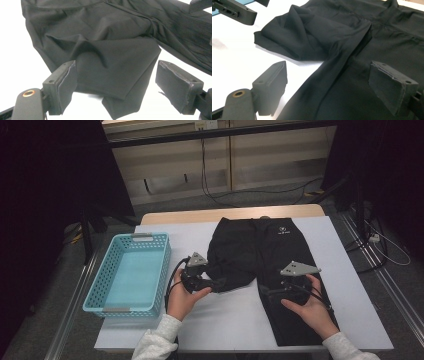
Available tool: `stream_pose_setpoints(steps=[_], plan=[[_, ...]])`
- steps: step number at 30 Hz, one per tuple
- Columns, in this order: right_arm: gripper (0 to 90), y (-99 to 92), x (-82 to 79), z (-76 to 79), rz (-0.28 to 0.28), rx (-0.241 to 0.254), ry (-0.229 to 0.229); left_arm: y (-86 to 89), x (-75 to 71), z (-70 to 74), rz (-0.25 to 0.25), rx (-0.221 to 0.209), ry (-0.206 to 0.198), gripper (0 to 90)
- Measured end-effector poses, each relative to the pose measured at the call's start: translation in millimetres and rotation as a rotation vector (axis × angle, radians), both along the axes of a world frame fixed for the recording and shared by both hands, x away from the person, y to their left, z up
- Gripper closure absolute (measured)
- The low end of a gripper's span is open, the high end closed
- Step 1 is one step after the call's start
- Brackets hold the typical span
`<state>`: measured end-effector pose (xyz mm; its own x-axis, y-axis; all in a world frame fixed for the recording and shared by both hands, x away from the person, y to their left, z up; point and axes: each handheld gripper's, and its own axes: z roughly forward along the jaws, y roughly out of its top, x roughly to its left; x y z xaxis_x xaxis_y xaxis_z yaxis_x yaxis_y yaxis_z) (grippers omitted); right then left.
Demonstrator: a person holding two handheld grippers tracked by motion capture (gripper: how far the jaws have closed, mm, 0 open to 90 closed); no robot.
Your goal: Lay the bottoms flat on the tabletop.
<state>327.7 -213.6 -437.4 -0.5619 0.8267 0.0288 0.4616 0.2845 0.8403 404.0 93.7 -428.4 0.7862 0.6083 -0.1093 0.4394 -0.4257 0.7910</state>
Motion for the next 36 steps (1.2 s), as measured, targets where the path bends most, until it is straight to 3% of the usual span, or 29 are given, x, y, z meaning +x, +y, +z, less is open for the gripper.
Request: stream_pose_setpoints(steps=[6,10,12,16,17,21,26,29,36], plan=[[14.4,2.0,-0.2,-0.7,0.0,0.001,0.008,-1.7,0.4,-6.4,-0.011,0.035,-0.014,22.6],[15.0,3.4,-0.6,0.0,0.012,0.004,0.007,-5.2,2.3,-14.7,-0.039,0.06,-0.002,27.3],[15.2,4.1,-0.6,0.0,0.016,0.009,0.009,-6.2,2.0,-19.1,-0.046,0.087,0.008,33.0],[16.3,7.0,-1.1,-0.6,0.039,-0.001,0.011,-4.3,2.3,-20.5,-0.034,0.1,0.012,49.0],[16.3,7.8,-1.3,-0.5,0.044,-0.007,0.01,-4.1,1.6,-21.2,-0.034,0.103,0.031,53.0],[16.3,10.4,-0.7,0.0,0.047,-0.001,0.009,-4.5,2.4,-26.3,-0.017,0.089,0.078,65.1],[16.5,10.7,1.6,-2.6,0.067,-0.01,0.027,-6.1,4.5,-23.4,-0.016,0.1,0.092,79.6],[16.6,11.8,2.1,-3.1,0.071,-0.016,0.026,-6.3,1.6,-20.7,-0.005,0.085,0.102,87.9],[16.5,14.7,-0.6,0.7,0.086,-0.019,0.009,2.2,-3.9,8.9,-0.001,-0.044,0.091,88.6]])
